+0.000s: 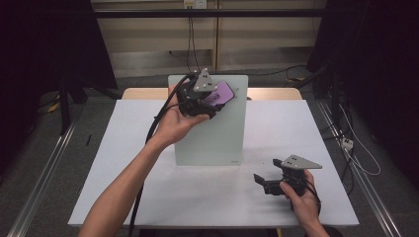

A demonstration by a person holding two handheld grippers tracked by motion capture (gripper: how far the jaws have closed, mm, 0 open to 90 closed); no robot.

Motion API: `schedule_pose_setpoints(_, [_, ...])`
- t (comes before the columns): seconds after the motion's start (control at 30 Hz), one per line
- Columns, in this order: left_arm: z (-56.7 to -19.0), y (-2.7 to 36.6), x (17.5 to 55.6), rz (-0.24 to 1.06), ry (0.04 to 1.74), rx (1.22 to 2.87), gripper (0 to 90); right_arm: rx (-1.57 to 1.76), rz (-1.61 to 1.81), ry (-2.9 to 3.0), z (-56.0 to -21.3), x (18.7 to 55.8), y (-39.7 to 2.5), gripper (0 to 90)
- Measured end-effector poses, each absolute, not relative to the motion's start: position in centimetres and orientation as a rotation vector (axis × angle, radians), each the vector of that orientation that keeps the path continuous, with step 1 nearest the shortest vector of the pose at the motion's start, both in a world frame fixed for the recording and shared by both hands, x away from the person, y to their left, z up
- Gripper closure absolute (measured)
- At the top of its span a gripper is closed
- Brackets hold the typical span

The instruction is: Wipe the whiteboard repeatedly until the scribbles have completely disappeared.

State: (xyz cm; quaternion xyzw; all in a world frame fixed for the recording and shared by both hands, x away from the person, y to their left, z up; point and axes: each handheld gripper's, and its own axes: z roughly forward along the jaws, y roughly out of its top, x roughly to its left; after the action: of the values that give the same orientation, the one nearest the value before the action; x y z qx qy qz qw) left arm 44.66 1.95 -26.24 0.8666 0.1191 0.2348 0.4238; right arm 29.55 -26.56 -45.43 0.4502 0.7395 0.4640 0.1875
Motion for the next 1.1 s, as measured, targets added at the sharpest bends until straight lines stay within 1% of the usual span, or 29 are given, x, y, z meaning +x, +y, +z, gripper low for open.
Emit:
schedule_pose_setpoints(0.33, [-26.0,-0.1,44.7,0.591,0.279,2.14,40.7,1.268,1.315,2.076,-45.4,29.5,-26.7,5.8])
schedule_pose_setpoints(0.57, [-27.0,-1.3,44.2,0.57,0.239,2.207,40.8,1.268,1.314,2.079,-45.4,29.5,-26.6,5.8])
schedule_pose_setpoints(0.9, [-28.9,-2.8,43.6,0.497,0.19,2.272,40.8,1.266,1.315,2.079,-45.4,29.4,-26.6,5.8])
schedule_pose_setpoints(1.1, [-28.8,-2.7,43.9,0.46,0.188,2.265,40.8,1.262,1.313,2.081,-45.4,29.4,-26.7,5.9])
